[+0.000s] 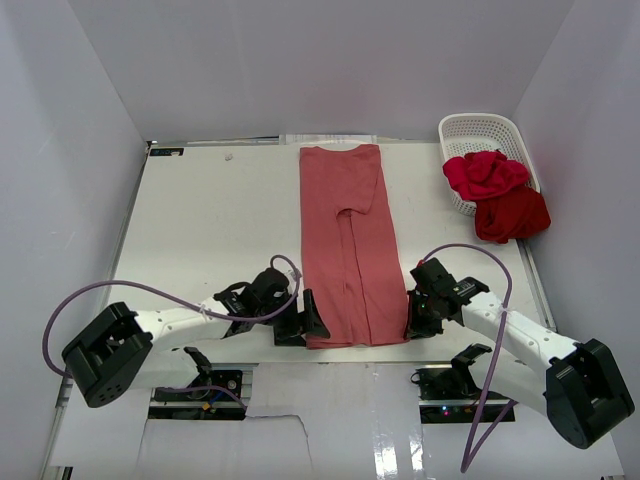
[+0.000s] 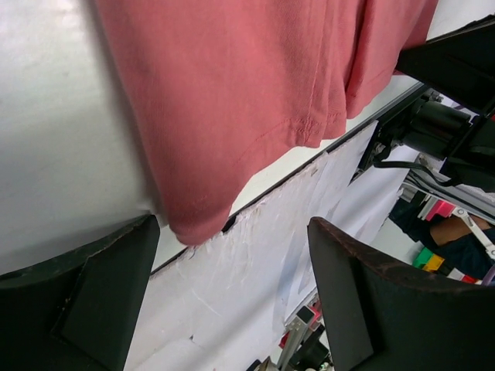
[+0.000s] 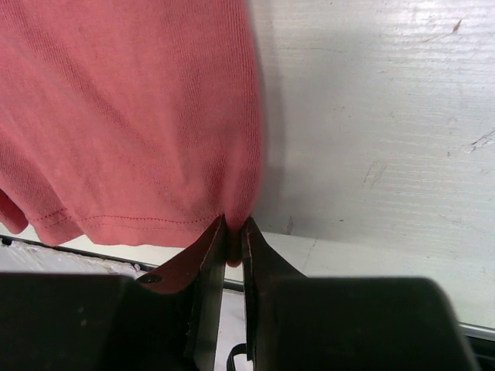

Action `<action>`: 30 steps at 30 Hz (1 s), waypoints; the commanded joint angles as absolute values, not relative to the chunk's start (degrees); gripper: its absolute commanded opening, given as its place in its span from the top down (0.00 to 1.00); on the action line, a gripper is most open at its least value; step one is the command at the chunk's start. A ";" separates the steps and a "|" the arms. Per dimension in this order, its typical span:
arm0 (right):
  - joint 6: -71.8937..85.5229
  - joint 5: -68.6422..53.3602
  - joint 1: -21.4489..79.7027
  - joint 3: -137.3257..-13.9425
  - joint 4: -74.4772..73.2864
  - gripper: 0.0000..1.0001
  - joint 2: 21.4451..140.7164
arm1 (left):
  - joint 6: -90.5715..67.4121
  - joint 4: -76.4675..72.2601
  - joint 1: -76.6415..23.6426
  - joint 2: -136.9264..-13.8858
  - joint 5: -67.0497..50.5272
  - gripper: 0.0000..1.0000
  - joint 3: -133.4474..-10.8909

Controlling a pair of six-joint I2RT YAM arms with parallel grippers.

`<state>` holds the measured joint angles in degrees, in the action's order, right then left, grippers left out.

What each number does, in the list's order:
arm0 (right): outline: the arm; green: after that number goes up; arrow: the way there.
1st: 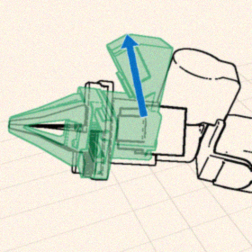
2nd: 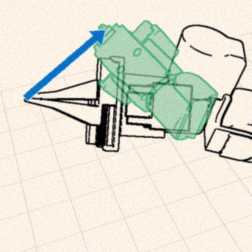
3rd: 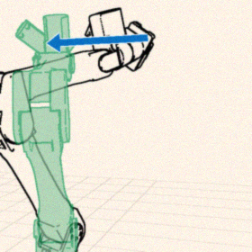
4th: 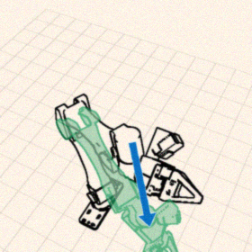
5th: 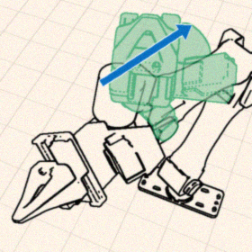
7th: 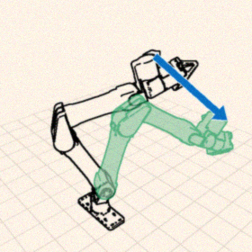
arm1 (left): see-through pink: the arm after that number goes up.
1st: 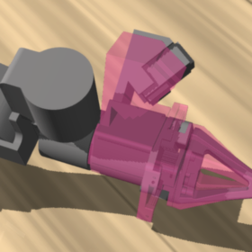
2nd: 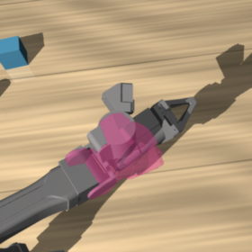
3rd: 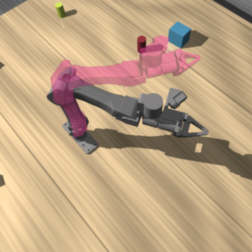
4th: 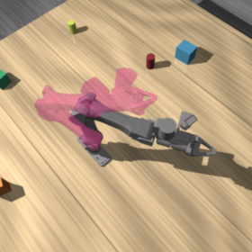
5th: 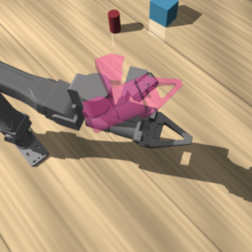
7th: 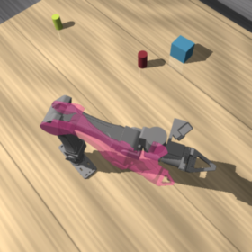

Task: Fold and stack the t-shirts
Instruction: Grab the bottom of the folded rectangular tshirt with both arms

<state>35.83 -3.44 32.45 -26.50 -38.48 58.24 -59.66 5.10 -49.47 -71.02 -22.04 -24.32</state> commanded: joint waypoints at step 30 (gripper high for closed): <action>35.60 -4.13 32.26 -25.49 -35.42 0.92 57.30 | -59.41 7.38 -49.83 -73.82 -15.12 0.95 -20.04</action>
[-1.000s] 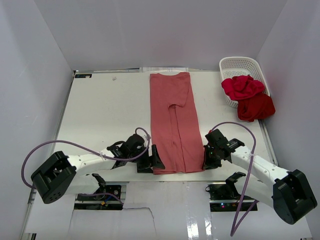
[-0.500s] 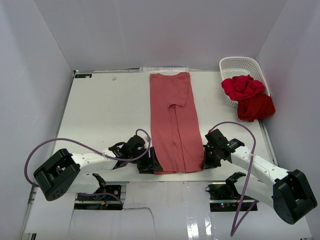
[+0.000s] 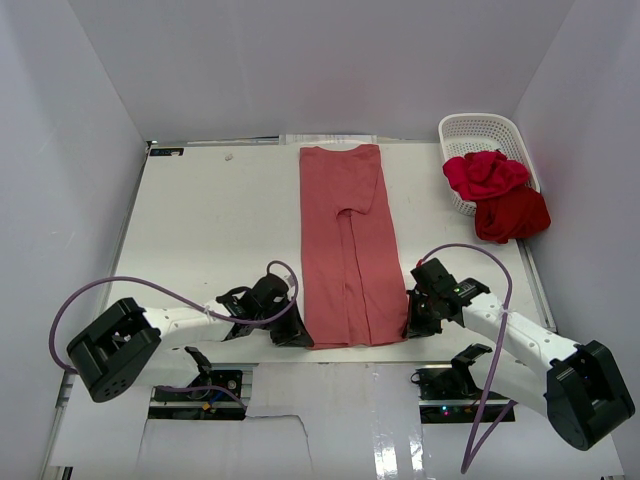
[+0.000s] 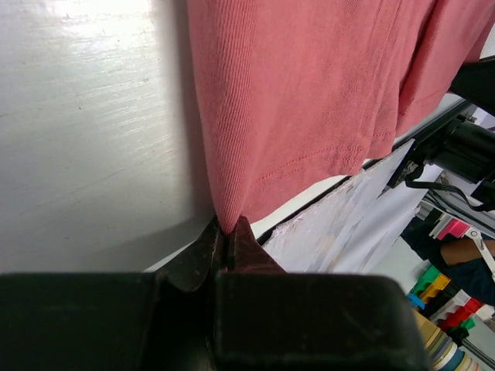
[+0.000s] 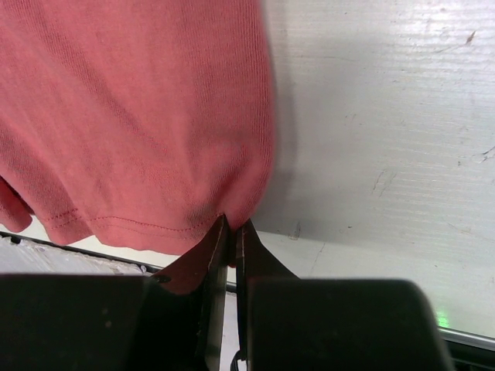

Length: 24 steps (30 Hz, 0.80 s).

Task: Fold and stack the t-shirts
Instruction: Grab the bottom of the folded rectangular tshirt with both arms

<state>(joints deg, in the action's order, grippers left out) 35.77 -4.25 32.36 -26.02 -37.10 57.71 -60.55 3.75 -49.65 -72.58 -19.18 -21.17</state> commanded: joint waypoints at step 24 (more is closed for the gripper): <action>36.22 -8.09 39.11 -33.74 -31.72 0.92 61.70 | -53.96 13.10 -38.32 -67.06 -23.38 1.00 -22.58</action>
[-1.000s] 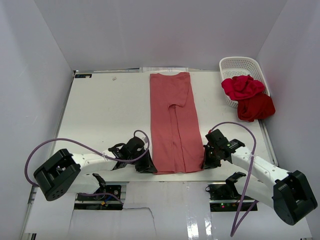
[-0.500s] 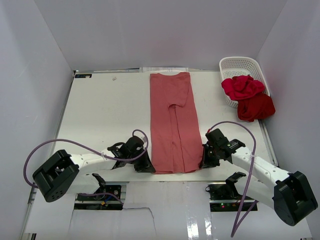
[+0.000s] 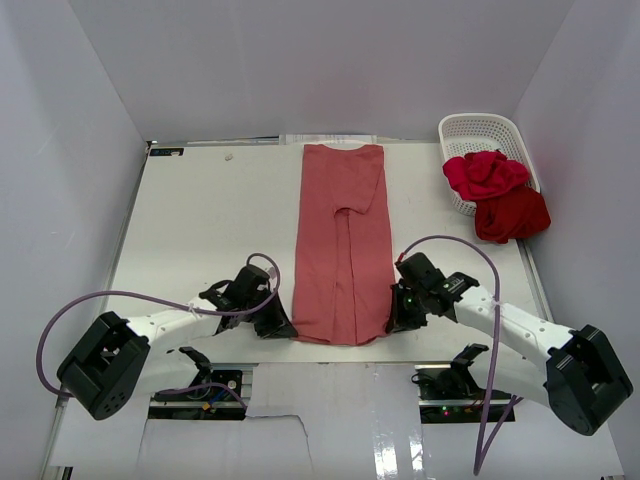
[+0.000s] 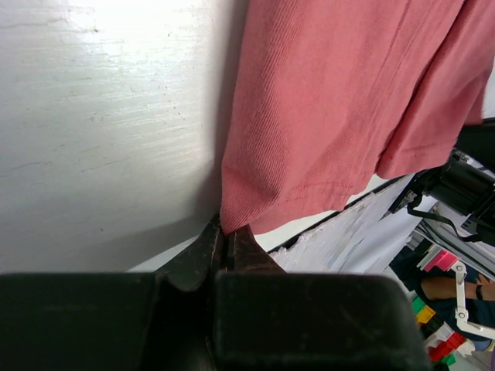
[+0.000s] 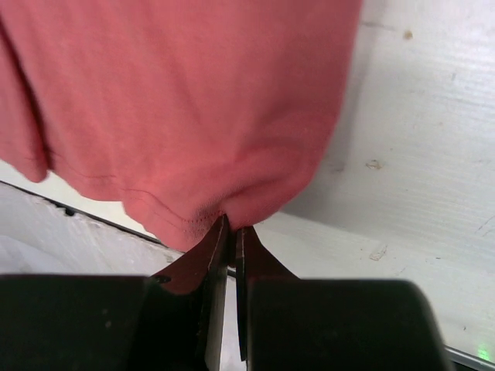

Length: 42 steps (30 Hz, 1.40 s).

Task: Fold and stack the t-shirts
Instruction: Grab the bottom of the folded rectangular tshirt with both arms, then fold the folded rectangular tshirt in 1/3 of the way

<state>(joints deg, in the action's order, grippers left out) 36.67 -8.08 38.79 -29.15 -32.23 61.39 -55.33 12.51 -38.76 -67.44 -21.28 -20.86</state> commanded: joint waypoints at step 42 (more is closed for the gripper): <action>20.22 -3.08 25.93 -70.37 -37.26 0.92 85.95 | -44.21 17.49 -26.72 -92.81 -27.25 1.00 -65.98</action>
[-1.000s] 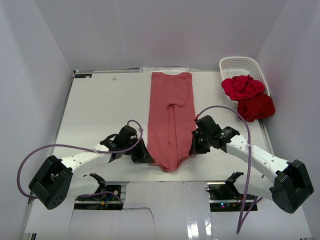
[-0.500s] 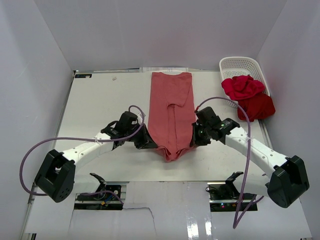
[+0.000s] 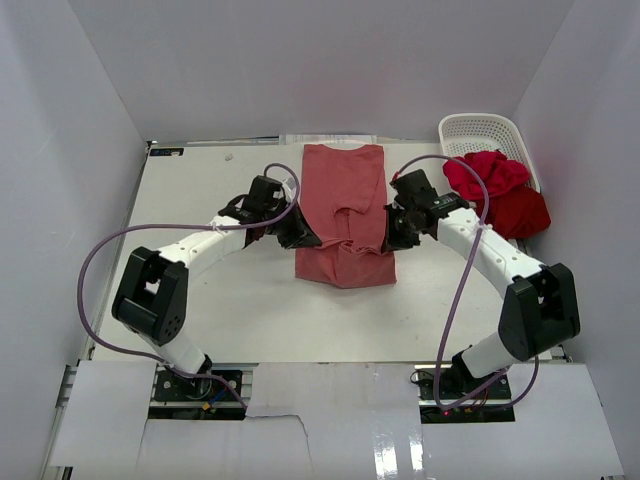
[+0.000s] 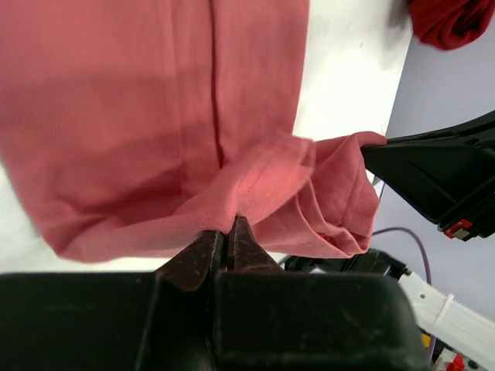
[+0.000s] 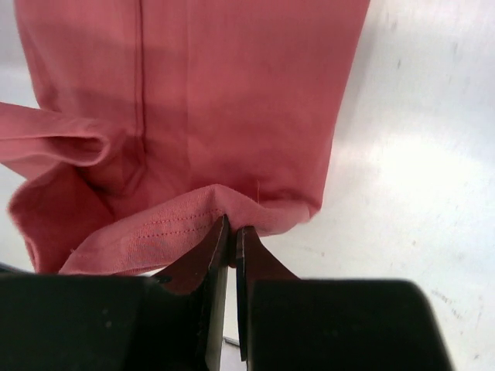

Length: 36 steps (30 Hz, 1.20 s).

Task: Fold and stack the t-shirts
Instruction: Fold the folded rectangular tshirt in 1/3 of the way

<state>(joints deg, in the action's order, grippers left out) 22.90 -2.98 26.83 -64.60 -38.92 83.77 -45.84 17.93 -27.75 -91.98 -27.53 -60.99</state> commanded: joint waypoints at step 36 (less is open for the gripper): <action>15.73 -3.95 17.49 -106.78 -40.52 0.92 118.47 | -46.05 8.97 -17.84 -110.04 -24.52 0.99 -81.74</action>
